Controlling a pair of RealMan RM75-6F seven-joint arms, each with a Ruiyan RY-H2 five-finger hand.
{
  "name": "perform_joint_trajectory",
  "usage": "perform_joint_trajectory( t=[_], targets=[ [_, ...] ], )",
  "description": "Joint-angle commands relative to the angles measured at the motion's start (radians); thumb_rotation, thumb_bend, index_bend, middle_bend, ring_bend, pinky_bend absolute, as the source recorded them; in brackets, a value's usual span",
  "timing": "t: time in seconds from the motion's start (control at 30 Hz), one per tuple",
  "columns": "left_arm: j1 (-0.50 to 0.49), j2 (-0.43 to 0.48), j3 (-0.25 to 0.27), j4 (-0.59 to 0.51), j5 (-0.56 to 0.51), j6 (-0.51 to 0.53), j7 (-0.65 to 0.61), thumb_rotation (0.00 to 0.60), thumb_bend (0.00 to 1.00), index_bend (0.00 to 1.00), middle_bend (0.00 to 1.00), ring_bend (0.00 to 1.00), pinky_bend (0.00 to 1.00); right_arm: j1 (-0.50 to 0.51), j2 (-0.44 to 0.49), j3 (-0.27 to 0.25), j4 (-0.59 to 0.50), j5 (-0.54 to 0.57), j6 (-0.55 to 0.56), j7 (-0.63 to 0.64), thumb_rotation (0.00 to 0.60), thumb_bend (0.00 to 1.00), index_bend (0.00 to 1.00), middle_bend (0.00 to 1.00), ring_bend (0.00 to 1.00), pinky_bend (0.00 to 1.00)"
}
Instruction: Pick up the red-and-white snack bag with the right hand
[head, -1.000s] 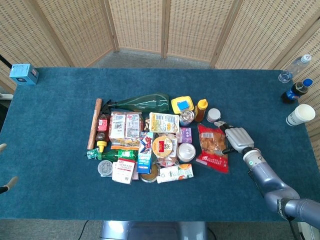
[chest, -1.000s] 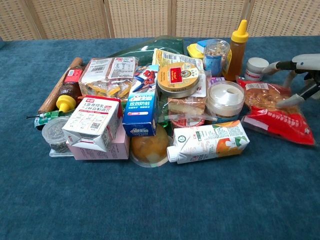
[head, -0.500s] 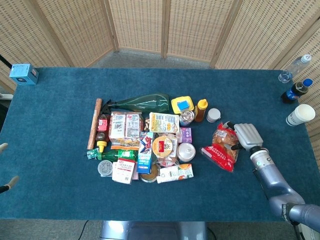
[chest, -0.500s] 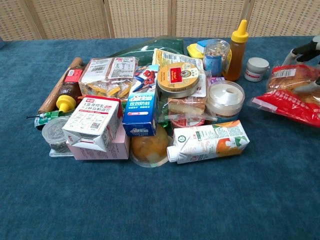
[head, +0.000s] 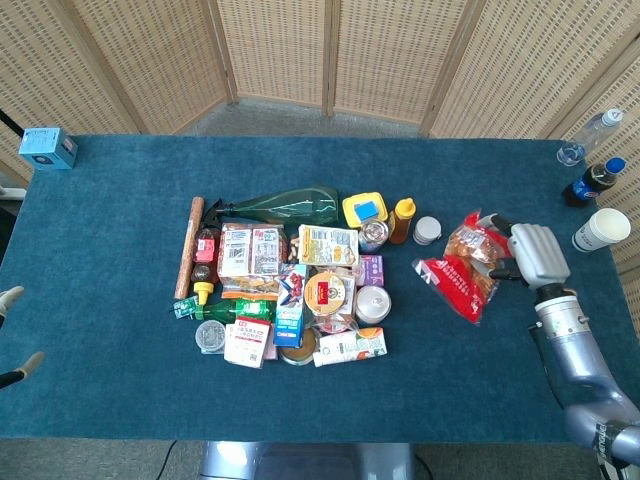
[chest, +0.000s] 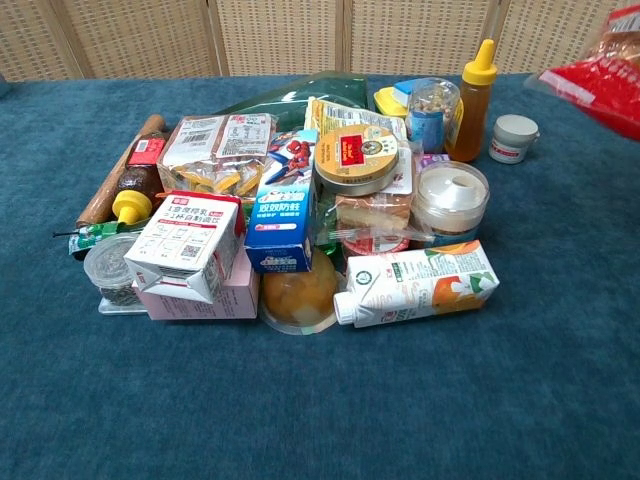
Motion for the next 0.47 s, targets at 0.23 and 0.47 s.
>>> perform_joint_trajectory(
  t=[0.23,0.47],
  targets=[
    [0.001,-0.007,0.002,0.012,0.003,0.000,-0.011,0.600,0.00,0.15,0.26,0.17,0.00,-0.022,0.043,0.024,-0.093,-0.019,0.056,-0.014,0.600,0.32,0.45,0.76,1.00,1.00],
    [-0.002,-0.008,0.001,0.016,0.005,-0.001,-0.013,0.600,0.00,0.15,0.26,0.17,0.00,-0.027,0.048,0.018,-0.128,-0.027,0.067,-0.040,0.600,0.32,0.45,0.75,1.00,1.00]
  ],
)
